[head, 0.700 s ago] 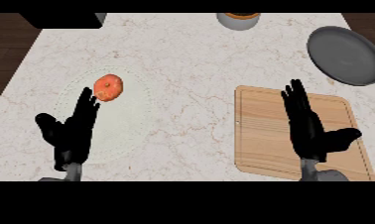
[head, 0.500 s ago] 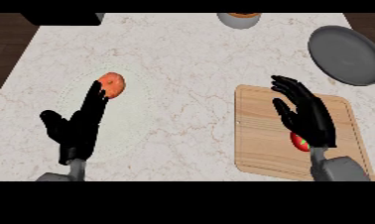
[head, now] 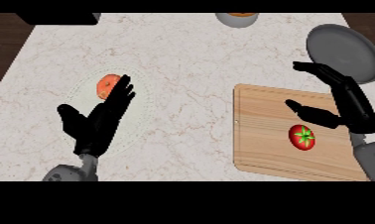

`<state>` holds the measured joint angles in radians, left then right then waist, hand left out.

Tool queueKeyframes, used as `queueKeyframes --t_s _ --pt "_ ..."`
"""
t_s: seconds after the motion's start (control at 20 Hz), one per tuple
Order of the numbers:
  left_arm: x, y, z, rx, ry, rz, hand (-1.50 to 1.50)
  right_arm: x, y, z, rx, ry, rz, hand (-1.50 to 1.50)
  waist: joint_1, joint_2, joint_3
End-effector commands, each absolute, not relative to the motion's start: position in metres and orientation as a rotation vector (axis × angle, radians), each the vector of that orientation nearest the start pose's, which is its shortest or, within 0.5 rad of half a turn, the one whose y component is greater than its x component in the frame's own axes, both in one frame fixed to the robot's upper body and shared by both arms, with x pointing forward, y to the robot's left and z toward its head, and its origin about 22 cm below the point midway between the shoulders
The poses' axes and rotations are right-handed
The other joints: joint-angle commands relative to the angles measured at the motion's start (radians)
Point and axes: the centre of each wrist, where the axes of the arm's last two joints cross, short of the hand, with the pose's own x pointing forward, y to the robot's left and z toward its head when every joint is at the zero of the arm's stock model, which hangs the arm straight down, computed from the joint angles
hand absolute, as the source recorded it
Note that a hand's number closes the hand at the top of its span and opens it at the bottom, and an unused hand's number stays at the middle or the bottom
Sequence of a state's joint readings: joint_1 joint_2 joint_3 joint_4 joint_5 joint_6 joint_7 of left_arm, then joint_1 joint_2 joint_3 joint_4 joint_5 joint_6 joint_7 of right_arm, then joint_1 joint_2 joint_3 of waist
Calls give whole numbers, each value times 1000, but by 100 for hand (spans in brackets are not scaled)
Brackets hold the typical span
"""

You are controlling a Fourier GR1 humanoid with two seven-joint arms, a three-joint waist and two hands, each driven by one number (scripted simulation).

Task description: Pick the tomato from the cutting board and place it in the pan

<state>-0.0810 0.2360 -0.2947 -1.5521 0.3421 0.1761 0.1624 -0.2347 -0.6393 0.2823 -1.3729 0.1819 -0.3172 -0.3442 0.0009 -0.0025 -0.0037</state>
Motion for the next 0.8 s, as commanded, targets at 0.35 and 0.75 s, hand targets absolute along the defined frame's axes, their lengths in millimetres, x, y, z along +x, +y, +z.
queueKeyframes --t_s 0.35,0.75 --pt "253 211 17 -230 -1357 -95 0 272 -320 64 -932 -1225 1507 -150 7 -3 -8" --pt "257 209 17 -241 -1346 -107 0 273 -244 65 -1076 -667 1757 -150 34 0 -5"
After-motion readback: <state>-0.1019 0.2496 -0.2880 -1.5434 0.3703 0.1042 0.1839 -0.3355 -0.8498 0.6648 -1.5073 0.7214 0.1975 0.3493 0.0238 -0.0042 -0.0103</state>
